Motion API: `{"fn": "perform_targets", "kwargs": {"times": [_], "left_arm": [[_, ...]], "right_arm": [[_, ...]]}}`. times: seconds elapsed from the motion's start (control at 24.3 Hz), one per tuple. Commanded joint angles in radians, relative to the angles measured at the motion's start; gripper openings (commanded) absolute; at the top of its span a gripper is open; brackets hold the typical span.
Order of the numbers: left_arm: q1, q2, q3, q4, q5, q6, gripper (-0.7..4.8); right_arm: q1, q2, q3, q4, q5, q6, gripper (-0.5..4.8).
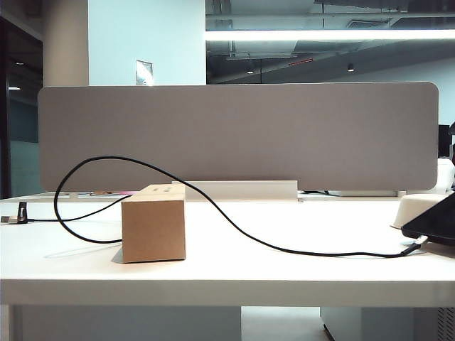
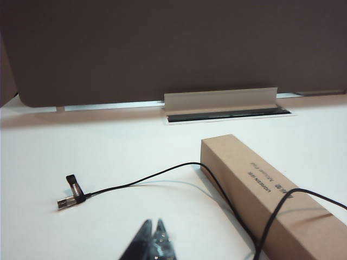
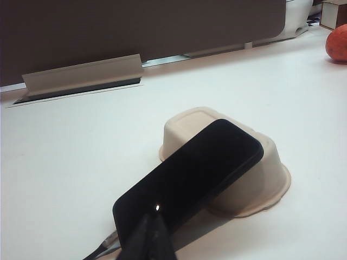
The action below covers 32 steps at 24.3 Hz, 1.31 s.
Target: Pick up the charging cable and the phone, plug the charging cable into the charging port on the phone, and finally place them back on the table.
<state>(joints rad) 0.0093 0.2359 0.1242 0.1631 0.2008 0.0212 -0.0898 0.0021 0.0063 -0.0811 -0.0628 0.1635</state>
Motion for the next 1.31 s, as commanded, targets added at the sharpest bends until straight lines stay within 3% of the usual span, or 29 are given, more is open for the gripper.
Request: {"fn": "perform_targets", "kwargs": {"times": [0.04, 0.62, 1.31], "left_arm": [[-0.001, -0.025, -0.029, 0.019, -0.008, 0.035, -0.06], [0.000, -0.227, -0.099, 0.016, -0.028, 0.033, -0.06], [-0.001, -0.232, -0.116, -0.044, -0.092, 0.032, -0.06]], "right_arm": [[0.001, -0.001, -0.006, 0.008, 0.000, -0.004, -0.01], [0.001, -0.001, -0.006, 0.008, 0.000, -0.004, -0.01], [0.001, -0.001, -0.006, 0.008, 0.000, -0.004, -0.01]]}}
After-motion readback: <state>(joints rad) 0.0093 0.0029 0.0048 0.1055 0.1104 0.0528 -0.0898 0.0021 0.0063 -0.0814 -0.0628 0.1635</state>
